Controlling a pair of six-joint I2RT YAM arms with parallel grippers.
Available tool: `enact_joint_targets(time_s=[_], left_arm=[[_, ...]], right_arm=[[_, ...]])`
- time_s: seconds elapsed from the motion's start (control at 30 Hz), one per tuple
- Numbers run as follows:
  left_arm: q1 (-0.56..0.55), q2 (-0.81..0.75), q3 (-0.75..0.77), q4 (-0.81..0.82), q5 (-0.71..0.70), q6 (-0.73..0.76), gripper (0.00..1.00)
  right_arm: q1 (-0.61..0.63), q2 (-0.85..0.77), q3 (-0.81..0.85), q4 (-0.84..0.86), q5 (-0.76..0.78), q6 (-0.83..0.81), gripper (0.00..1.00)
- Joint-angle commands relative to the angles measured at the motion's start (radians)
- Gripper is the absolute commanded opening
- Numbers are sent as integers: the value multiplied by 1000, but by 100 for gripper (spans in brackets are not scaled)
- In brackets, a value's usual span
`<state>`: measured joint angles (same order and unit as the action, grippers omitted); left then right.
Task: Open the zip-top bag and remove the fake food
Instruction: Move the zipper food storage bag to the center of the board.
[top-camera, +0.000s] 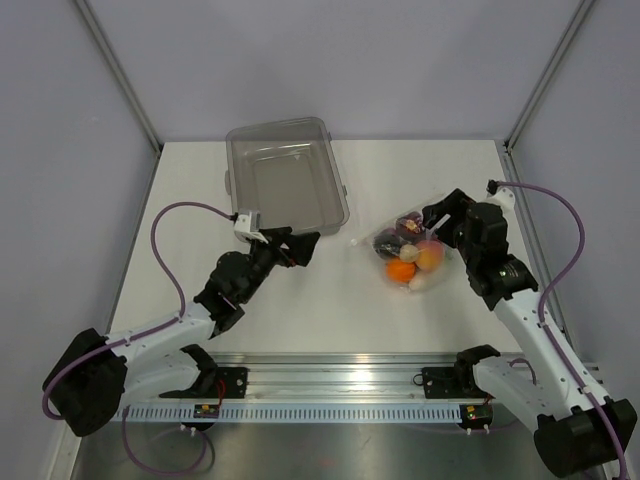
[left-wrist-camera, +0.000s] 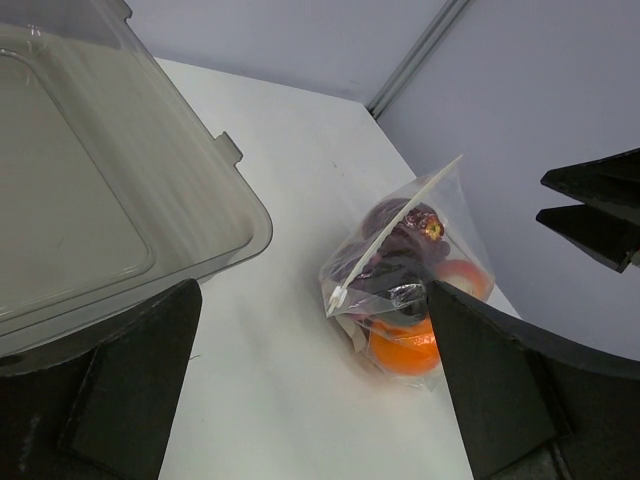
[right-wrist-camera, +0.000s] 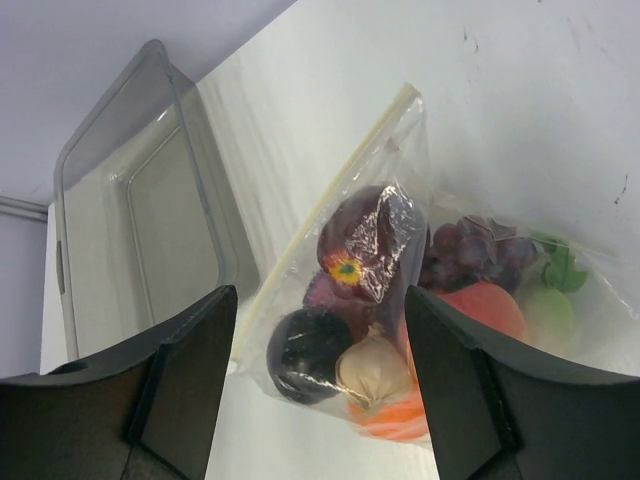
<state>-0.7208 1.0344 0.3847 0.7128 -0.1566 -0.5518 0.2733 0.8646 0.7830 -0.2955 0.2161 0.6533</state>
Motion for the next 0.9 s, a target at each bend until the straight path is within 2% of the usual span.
enact_joint_targets(time_s=[0.0, 0.27, 0.37, 0.47, 0.53, 0.63, 0.77, 0.87], left_arm=[[-5, 10, 22, 57, -46, 32, 99], [-5, -19, 2, 73, -67, 49, 99], [-5, -27, 0, 65, -75, 49, 99], [-5, -28, 6, 47, -87, 46, 99], [-5, -30, 16, 19, -100, 43, 99], [-5, -37, 22, -4, -112, 41, 99], [-5, -56, 11, 2, -118, 49, 99], [-5, -69, 3, -7, -138, 47, 99]], right_arm=[[6, 45, 99, -68, 5, 57, 76], [13, 197, 249, -171, -61, 147, 77], [24, 255, 289, -176, -73, 169, 83], [56, 307, 328, -182, -35, 186, 85], [70, 336, 367, -209, -17, 184, 94], [107, 396, 427, -251, 11, 187, 99], [153, 474, 481, -286, 84, 235, 99], [167, 554, 559, -367, 150, 328, 89]])
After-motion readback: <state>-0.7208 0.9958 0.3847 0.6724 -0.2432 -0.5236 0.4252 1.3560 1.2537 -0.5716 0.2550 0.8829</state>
